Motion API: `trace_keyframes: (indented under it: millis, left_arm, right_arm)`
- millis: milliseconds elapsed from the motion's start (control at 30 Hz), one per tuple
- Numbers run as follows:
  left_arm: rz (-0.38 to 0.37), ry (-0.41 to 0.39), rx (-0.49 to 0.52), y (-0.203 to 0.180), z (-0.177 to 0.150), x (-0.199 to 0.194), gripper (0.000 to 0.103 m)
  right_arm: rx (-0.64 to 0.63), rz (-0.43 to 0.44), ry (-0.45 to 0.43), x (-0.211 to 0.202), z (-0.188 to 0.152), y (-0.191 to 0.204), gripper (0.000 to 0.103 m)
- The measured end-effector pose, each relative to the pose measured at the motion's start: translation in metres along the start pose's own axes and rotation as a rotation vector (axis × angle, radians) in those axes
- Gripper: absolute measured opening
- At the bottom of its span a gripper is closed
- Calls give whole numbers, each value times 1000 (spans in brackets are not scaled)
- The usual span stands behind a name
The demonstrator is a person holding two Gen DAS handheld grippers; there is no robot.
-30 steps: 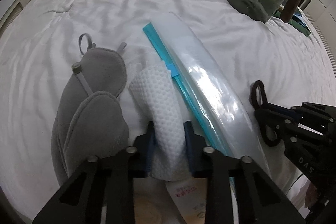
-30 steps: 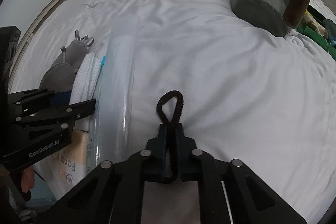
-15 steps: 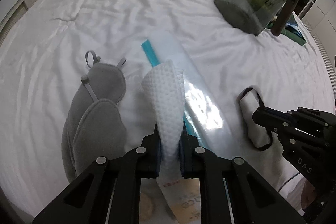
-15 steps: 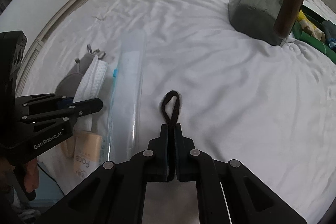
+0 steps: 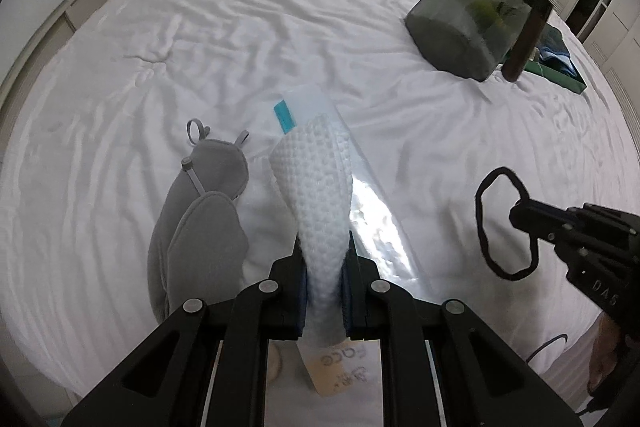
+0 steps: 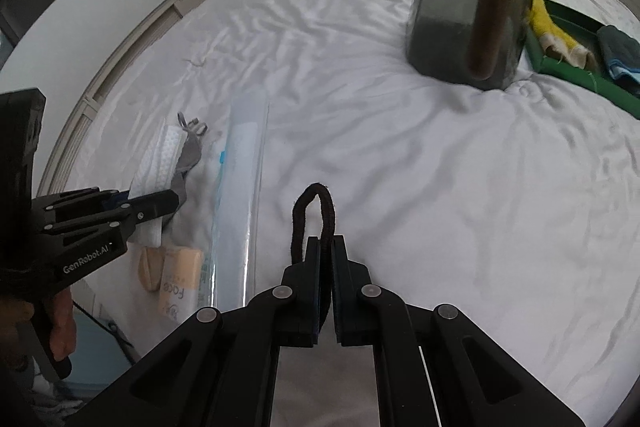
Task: Organize soft objects
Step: 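Carry the mesh pouf and hair tie over the green tray with both tools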
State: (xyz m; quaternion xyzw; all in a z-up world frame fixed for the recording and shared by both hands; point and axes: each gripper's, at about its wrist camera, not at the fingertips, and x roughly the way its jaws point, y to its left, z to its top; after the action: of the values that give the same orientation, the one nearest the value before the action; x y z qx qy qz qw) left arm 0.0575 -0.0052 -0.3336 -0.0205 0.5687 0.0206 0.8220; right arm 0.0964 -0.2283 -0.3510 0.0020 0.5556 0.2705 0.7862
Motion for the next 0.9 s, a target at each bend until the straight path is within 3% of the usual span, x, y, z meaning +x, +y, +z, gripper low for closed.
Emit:
trace_keyframes:
  millis: [267,533,733,900]
  left_arm:
    - [-40,-13,27,-50,9,-35,11]
    - [-156,-24,85,-142,32,-48,11]
    - [-240,-66,127,-213,68,-47,11]
    - [-274,-163,120,-264,124,-39,11]
  right_arm:
    - [-6,-10,-48,-64,3,-25,4]
    - [29,-95,-89,-136,2,-89,4]
    - [61,-184,-141,-180,10,-152,4]
    - [59,-239,-207,-201,34,-210,4]
